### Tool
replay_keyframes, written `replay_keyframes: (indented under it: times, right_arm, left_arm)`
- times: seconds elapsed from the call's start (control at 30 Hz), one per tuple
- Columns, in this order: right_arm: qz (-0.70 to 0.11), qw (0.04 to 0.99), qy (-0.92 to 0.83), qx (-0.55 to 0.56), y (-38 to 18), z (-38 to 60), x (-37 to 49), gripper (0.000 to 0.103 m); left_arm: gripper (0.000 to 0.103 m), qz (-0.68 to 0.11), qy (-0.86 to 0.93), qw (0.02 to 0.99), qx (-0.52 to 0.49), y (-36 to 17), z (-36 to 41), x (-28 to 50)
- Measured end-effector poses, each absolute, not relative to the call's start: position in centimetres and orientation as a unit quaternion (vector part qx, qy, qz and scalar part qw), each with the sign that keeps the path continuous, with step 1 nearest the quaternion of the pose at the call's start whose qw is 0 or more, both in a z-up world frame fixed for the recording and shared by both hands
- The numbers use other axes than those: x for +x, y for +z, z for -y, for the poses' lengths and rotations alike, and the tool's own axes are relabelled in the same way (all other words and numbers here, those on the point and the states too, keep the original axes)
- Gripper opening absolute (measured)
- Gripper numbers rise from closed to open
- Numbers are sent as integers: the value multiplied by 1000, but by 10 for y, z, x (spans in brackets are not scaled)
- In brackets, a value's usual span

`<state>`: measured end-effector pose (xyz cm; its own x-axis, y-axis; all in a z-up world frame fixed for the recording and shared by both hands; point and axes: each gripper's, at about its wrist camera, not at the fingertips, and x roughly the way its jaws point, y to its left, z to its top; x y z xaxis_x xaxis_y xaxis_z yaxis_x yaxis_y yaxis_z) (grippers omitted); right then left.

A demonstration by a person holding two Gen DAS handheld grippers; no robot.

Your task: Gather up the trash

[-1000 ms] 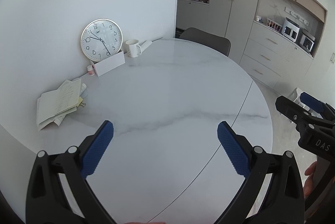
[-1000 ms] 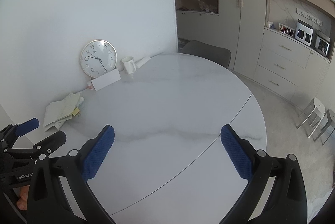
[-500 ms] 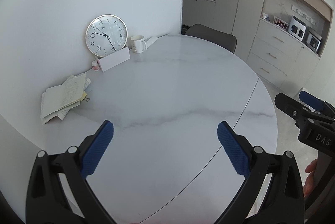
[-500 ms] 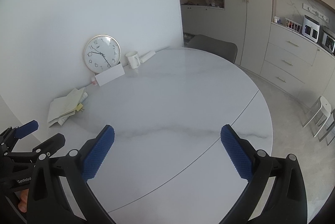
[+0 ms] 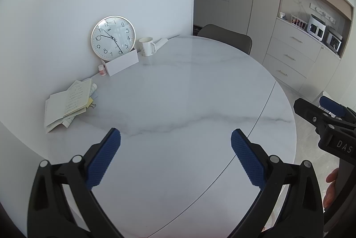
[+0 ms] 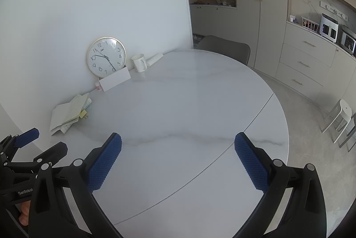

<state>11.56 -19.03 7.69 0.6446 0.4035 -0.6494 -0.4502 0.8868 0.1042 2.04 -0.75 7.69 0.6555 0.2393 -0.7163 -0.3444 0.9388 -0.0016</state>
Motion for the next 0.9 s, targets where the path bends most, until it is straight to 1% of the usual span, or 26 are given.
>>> replay_keyframes:
  times: [0.9]
  right_arm:
    - [-352, 906, 232, -35, 75, 194, 113, 101]
  left_arm:
    - [95, -384, 158, 908, -63, 76, 12, 18]
